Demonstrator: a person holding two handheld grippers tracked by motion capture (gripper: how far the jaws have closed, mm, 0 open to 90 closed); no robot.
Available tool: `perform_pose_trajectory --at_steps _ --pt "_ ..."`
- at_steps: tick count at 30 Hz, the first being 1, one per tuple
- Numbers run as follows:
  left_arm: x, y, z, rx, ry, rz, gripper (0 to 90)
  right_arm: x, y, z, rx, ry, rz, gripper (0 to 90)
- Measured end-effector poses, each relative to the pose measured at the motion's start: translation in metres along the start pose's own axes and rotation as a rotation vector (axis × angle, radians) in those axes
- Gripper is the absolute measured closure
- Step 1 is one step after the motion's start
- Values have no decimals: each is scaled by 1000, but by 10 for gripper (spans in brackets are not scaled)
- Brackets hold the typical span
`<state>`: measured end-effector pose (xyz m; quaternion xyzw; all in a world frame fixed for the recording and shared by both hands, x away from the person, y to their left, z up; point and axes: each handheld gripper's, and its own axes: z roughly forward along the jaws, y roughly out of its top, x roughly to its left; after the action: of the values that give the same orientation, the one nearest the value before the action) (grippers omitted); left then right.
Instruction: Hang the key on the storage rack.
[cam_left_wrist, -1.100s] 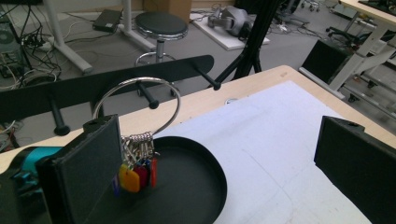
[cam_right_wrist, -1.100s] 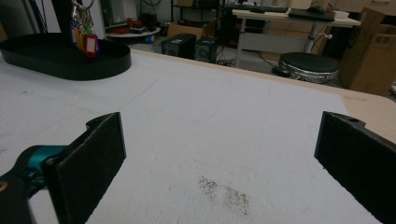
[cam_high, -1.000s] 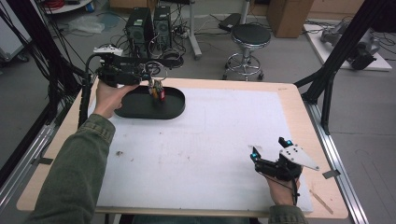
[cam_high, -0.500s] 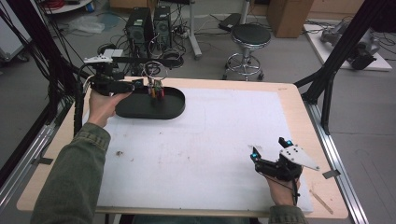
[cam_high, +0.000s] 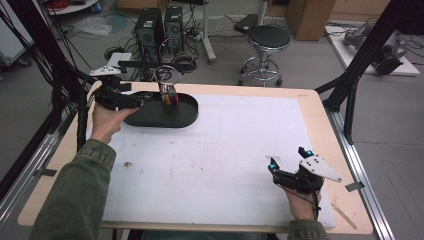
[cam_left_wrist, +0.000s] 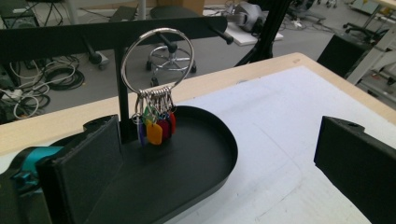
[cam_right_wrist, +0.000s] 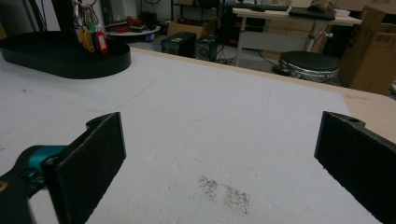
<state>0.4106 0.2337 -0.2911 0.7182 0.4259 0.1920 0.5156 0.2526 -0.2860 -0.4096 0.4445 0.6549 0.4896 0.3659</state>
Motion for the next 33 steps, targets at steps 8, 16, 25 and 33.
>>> perform_pose_trajectory --at_steps 8,16,25,33 --pt "-5 -15 -7 22 12 -13 17 0 0 -1 0 -3 7 8" --pt "-9 -33 -13 32 29 -26 17 -1 0 -1 -6 -5 8 8" --pt "-2 -60 -22 39 59 -56 16 1 0 0 -4 -3 -8 8" --pt "5 -90 -32 53 96 -62 17 1 0 -1 -2 -4 6 8"
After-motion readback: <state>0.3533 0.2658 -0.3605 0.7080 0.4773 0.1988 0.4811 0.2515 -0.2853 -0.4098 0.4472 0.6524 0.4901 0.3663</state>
